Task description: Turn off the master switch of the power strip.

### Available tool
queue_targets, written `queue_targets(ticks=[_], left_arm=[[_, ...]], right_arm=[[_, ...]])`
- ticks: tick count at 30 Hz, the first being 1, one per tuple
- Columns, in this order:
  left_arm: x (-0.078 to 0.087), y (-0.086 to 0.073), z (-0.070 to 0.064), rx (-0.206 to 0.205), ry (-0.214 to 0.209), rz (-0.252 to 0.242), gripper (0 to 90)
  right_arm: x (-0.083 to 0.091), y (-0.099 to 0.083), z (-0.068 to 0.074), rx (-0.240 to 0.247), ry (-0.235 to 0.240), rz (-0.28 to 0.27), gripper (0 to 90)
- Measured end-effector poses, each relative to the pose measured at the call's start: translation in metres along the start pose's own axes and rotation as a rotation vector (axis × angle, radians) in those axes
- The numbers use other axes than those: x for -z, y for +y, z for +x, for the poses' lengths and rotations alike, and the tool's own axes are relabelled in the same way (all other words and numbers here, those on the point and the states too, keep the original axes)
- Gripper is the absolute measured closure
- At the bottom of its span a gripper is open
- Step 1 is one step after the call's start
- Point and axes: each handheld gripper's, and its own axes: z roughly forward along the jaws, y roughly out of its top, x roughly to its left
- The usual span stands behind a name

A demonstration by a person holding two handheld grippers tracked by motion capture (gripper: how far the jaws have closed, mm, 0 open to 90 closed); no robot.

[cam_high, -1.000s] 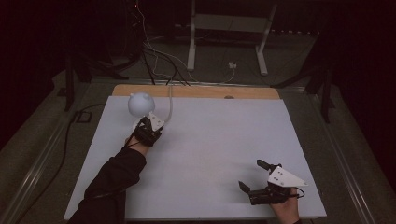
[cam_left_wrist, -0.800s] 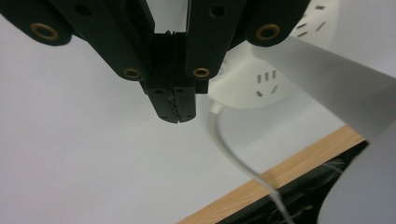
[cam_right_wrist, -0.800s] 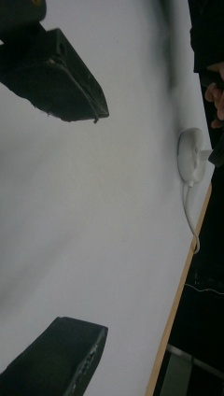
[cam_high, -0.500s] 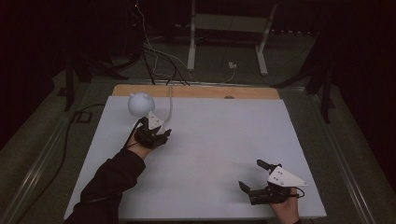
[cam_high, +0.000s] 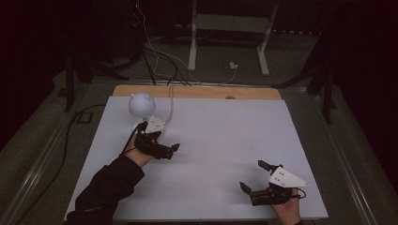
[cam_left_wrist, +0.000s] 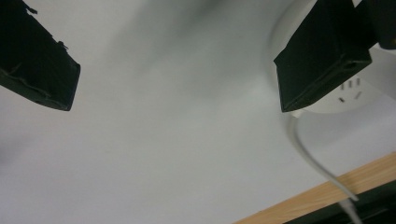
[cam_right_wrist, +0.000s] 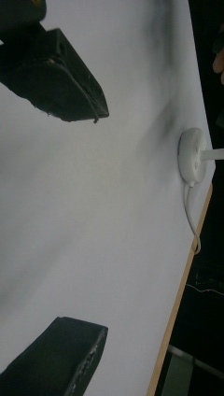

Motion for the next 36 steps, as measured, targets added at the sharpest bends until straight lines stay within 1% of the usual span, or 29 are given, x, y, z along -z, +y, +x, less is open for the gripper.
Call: queue_targets(ticks=[1,2,4,5,7,9,10,11,13,15,16,18,22,24,26,28,30,32,34,36], left_arm=[[0.003,-0.001,-0.001,0.0,-0.014,-0.015,0.3],[0.007,-0.002,-0.002,0.0,-0.026,-0.018,0.3],[0.012,-0.004,-0.003,-0.001,-0.042,-0.029,0.3],[0.015,-0.005,-0.003,-0.001,-0.039,-0.033,0.3],[0.02,-0.008,-0.004,0.0,-0.059,-0.04,0.3],[0.025,-0.011,-0.005,-0.006,-0.071,-0.043,0.3],[0.027,-0.013,-0.005,-0.004,-0.087,-0.044,0.3],[0.029,-0.016,-0.005,-0.004,-0.09,-0.046,0.3],[0.032,-0.02,-0.007,-0.022,-0.094,-0.041,0.3],[0.035,-0.023,-0.007,-0.022,-0.095,-0.042,0.4],[0.037,-0.025,-0.007,-0.025,-0.103,-0.04,0.3],[0.04,-0.029,-0.007,-0.033,-0.093,-0.039,0.3],[0.045,-0.037,-0.007,-0.031,-0.104,-0.038,0.4],[0.048,-0.042,-0.007,-0.032,-0.1,-0.044,0.4],[0.05,-0.047,-0.005,-0.03,-0.092,-0.039,0.4],[0.051,-0.052,-0.004,-0.024,-0.096,-0.038,0.4],[0.053,-0.057,-0.003,-0.029,-0.088,-0.038,0.4],[0.056,-0.061,-0.002,-0.026,-0.099,-0.039,0.4],[0.058,-0.066,-0.002,-0.044,-0.099,-0.039,0.4],[0.058,-0.071,-0.002,-0.058,-0.086,-0.028,0.4]], right_arm=[[0.0,0.0,0.0,0.0,0.001,0.0,0.0],[0.0,0.0,0.0,0.0,0.001,-0.002,0.0],[0.0,0.0,0.0,-0.001,0.001,0.0,0.0],[0.0,0.0,0.001,0.002,0.001,0.001,0.0],[0.0,0.0,0.001,0.002,0.001,0.001,0.0],[0.0,0.0,0.001,0.002,0.001,0.001,0.0],[0.0,0.0,0.001,0.003,0.001,0.001,0.0],[-0.001,0.0,0.001,0.004,0.002,0.004,0.0],[-0.001,0.0,0.001,0.005,0.003,0.006,0.0],[-0.001,0.0,0.001,0.004,0.004,0.005,0.0],[-0.001,0.0,0.001,0.004,0.004,0.005,0.0],[-0.001,0.0,0.002,0.006,0.004,0.004,0.0],[-0.001,0.001,0.001,0.007,0.002,0.004,0.0],[-0.001,0.001,0.002,0.007,0.002,0.005,0.0],[-0.001,0.001,0.002,0.007,0.002,0.006,0.0],[-0.001,0.001,0.002,0.008,0.003,0.006,0.0],[-0.001,0.001,0.002,0.009,0.003,0.006,0.0],[-0.001,0.001,0.002,0.009,0.003,0.006,0.0],[-0.001,0.001,0.003,0.008,0.003,0.008,0.0],[-0.001,0.001,0.002,0.01,0.002,0.007,0.0]])
